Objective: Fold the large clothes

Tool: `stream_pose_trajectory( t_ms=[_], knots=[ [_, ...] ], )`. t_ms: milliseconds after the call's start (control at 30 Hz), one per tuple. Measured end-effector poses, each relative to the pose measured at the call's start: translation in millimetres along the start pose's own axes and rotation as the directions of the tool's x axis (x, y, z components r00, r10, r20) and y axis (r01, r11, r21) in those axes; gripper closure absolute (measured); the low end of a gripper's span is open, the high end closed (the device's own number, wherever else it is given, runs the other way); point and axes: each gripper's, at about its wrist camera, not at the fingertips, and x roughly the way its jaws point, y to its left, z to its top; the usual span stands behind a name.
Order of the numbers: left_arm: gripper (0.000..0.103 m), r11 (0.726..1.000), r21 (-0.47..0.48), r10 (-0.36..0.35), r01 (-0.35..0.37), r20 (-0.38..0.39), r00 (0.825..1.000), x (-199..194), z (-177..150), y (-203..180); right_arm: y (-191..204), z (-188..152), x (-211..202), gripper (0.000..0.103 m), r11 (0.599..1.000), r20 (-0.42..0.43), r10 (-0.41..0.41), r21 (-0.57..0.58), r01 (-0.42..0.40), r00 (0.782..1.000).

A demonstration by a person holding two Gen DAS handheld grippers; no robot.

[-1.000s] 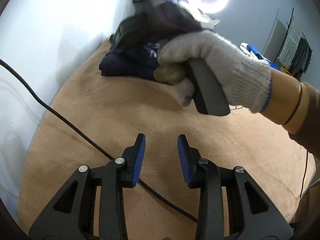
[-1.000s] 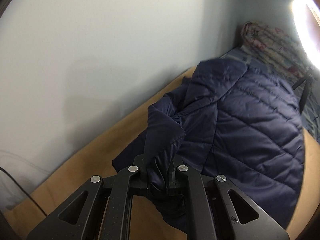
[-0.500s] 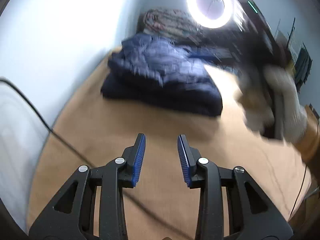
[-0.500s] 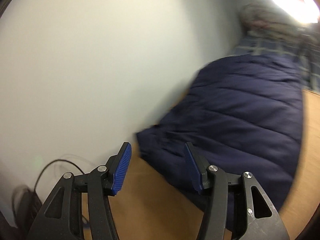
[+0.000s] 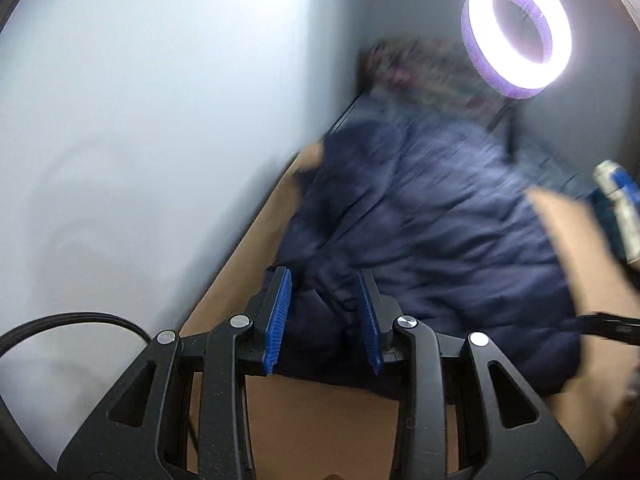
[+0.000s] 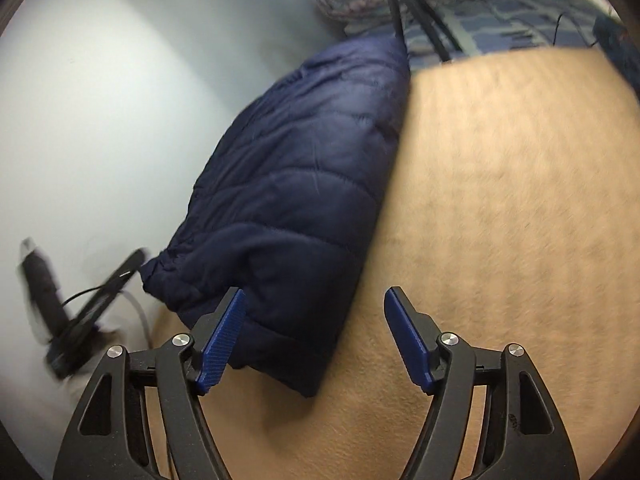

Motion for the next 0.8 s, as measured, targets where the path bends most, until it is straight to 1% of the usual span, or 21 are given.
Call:
stream_pose_trajectory(
  t_ms=[33, 67, 133, 300, 367, 400, 433, 467, 500, 533, 633, 667, 800],
  knots=[
    [0.07, 1.0, -0.01, 0.008, -0.008, -0.026, 1.0, 7.6, -1.3, 1.9, 1.2, -1.9, 6.9, 0.031, 1.0, -0.015, 0.014, -0.006, -0.014, 1.0],
    [0.069, 0.999, -0.038, -0.004, 0.002, -0.055, 0.998, 18.1, -6.5, 8.0, 2.0, -4.2, 14.6, 0.031, 1.0, -0.032, 0.025, -0.009, -0.026, 0.999],
    [0.067, 0.998, -0.069, -0.013, 0.008, -0.074, 0.997, 25.6, -13.0, 14.7, 4.2, -10.2, 27.4, 0.03, 0.999, -0.057, 0.045, -0.007, -0.046, 0.997],
    [0.067, 1.0, -0.03, 0.0, -0.002, -0.084, 0.996, 28.2, -12.9, 11.3, -0.2, -2.5, 54.4, 0.028, 0.994, -0.093, 0.104, 0.048, -0.1, 0.99],
    [0.067, 0.999, -0.042, -0.012, 0.008, -0.097, 0.995, 29.7, -11.7, 13.4, 0.6, 2.7, 59.2, 0.035, 0.993, -0.11, 0.111, 0.057, -0.105, 0.988],
    [0.067, 0.999, -0.05, -0.018, 0.013, -0.104, 0.994, 29.6, -10.7, 13.8, 0.6, 5.3, 61.6, 0.048, 0.994, -0.118, 0.103, 0.054, -0.097, 0.988],
    [0.067, 0.998, -0.063, -0.027, 0.02, -0.115, 0.993, 29.0, -9.2, 13.9, 1.3, 8.1, 62.8, 0.056, 0.995, -0.125, 0.089, 0.045, -0.083, 0.988],
    [0.067, 0.997, -0.07, -0.032, 0.024, -0.12, 0.992, 27.2, -9.5, 13.2, 2.2, 9.7, 62.8, 0.06, 0.996, -0.127, 0.079, 0.036, -0.075, 0.989],
    [0.067, 0.997, -0.077, -0.039, 0.03, -0.128, 0.991, 26.3, -9.1, 13.1, 3.6, 11.7, 60.8, 0.067, 0.998, -0.127, 0.064, 0.023, -0.062, 0.99],
    [0.067, 0.997, -0.077, -0.041, 0.031, -0.132, 0.99, 27.4, -6.0, 10.9, 6.8, 11.0, 56.4, 0.072, 0.999, -0.128, 0.054, 0.014, -0.052, 0.99],
    [0.067, 0.998, -0.065, -0.035, 0.026, -0.144, 0.989, 25.2, -4.1, 4.7, 21.8, 8.7, 45.5, 0.077, 1.0, -0.132, -0.001, -0.03, -0.003, 0.991],
    [0.068, 0.997, -0.065, -0.038, 0.028, -0.147, 0.988, 20.5, -6.3, 7.5, 26.0, 9.5, 44.2, 0.078, 0.999, -0.134, -0.025, -0.049, 0.019, 0.991],
    [0.069, 0.996, -0.072, -0.06, 0.048, -0.178, 0.982, 7.3, -10.3, 2.2, 35.6, 9.0, 30.6, 0.081, 0.994, -0.143, -0.077, -0.086, 0.065, 0.987]
  ],
)
